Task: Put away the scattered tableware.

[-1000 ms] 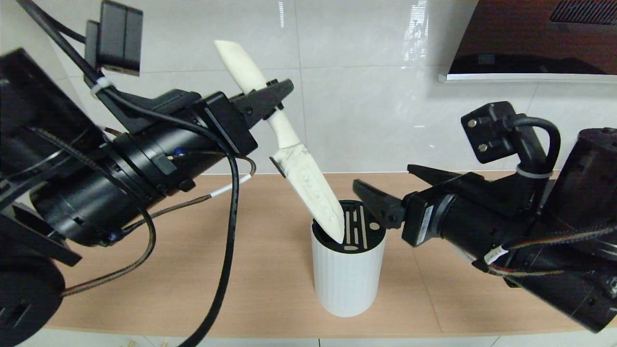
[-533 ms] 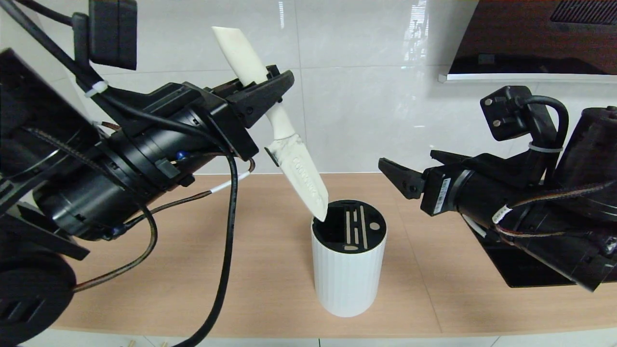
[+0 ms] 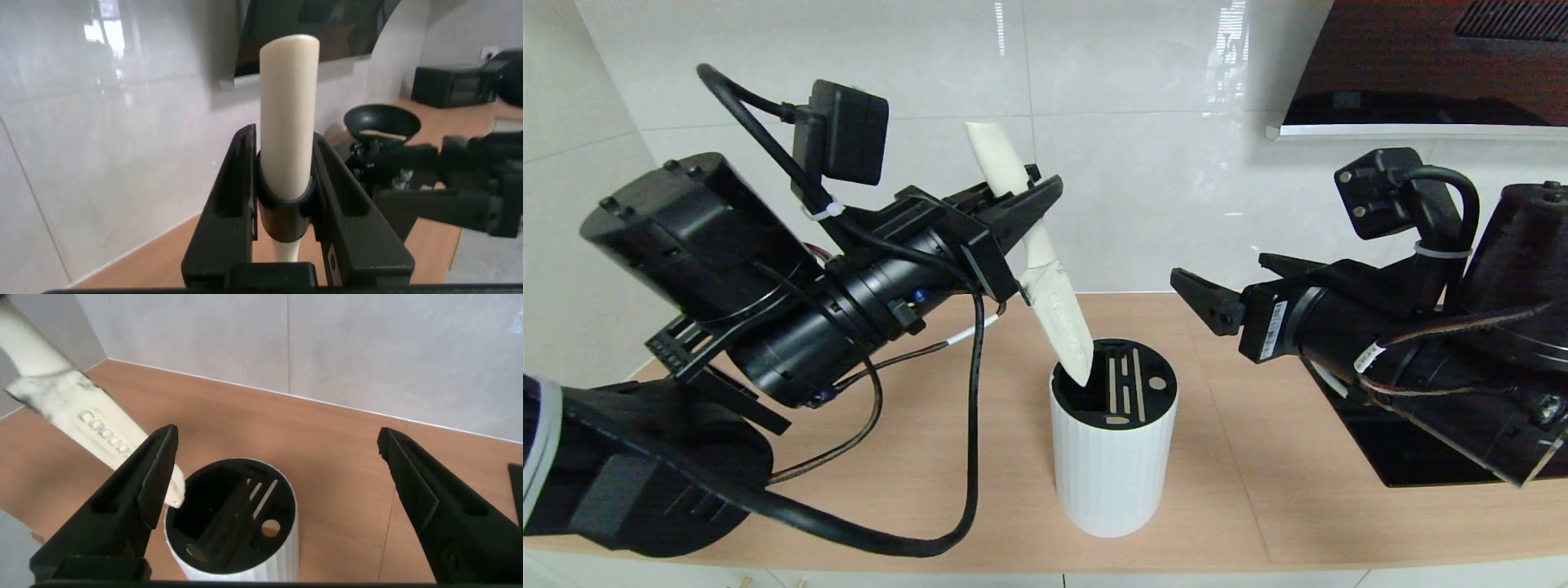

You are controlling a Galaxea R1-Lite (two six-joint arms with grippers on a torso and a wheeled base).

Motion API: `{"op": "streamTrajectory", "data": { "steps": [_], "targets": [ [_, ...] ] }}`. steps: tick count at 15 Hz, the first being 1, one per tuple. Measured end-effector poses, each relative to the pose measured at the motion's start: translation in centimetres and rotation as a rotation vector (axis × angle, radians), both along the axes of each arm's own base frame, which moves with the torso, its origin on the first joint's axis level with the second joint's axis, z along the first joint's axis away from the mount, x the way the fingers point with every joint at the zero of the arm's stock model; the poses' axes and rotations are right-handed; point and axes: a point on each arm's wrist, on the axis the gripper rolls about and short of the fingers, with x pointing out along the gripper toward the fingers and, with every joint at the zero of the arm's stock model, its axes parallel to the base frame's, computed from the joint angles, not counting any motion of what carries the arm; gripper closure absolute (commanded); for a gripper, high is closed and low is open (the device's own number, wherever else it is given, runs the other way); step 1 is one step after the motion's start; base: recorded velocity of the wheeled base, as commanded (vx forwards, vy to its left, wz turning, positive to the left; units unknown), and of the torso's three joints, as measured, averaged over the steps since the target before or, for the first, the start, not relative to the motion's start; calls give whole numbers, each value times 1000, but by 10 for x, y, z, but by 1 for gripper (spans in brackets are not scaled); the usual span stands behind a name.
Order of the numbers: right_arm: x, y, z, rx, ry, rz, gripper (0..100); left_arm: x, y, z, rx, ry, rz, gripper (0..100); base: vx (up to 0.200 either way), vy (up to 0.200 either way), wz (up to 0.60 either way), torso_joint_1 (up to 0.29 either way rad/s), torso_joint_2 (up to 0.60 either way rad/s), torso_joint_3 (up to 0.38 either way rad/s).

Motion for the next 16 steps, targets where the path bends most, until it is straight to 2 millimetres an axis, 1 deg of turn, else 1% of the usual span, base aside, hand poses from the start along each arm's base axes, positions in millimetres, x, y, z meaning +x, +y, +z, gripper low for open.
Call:
{"op": "streamTrajectory", "data": {
  "steps": [5,11,14,16],
  "targets": [
    [1,1,-2,-4,4,-1,0,7,-6,-11,4,8,0,100,0,0,0,0,0,0],
    [1,1,0,0,0,-3,0,15,-17,-35,44,69,-15,100,0,0,0,0,0,0],
    [1,1,-1,-1,1,-3,0,18,-23,-45,42,65,-24,100,0,0,0,0,0,0],
    [2,1,-2,-3,3,-3,0,21,-28,-56,56,85,-29,100,0,0,0,0,0,0]
  ]
}}
